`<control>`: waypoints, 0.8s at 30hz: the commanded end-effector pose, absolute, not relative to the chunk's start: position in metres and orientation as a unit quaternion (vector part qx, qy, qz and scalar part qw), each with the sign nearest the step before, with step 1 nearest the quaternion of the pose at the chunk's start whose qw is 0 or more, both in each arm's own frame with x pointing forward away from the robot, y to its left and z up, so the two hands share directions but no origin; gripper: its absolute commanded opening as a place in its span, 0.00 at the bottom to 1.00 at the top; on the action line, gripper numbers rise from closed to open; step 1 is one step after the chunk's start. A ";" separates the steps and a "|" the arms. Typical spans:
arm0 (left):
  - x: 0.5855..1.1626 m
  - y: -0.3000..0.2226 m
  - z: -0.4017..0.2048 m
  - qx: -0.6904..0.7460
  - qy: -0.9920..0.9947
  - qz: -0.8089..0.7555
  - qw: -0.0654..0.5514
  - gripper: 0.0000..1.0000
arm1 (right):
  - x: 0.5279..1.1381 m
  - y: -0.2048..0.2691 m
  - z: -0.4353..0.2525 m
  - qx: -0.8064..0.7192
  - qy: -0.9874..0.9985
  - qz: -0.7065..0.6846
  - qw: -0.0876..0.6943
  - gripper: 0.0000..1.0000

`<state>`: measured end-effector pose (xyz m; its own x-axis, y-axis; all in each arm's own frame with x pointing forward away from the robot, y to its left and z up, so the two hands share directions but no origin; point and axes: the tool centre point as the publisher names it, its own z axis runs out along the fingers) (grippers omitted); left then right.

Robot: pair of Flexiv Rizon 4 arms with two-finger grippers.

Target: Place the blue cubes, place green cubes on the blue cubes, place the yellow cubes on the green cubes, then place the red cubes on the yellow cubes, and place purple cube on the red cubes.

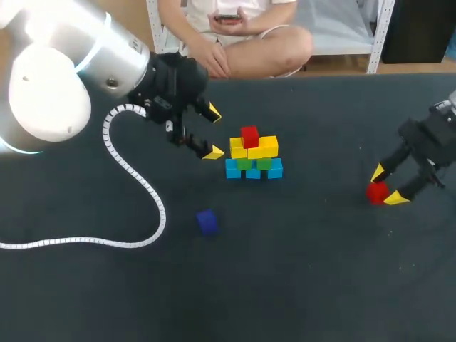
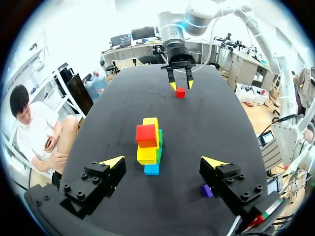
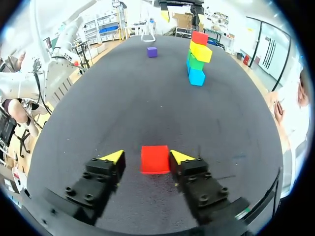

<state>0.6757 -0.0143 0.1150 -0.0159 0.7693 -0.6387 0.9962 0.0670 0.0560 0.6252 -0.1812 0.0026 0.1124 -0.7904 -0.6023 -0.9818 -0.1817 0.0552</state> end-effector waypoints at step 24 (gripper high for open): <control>0.676 -0.013 0.115 0.650 0.679 -0.214 0.267 1.00 | 0.617 -0.190 0.000 -0.695 0.645 0.250 0.196 1.00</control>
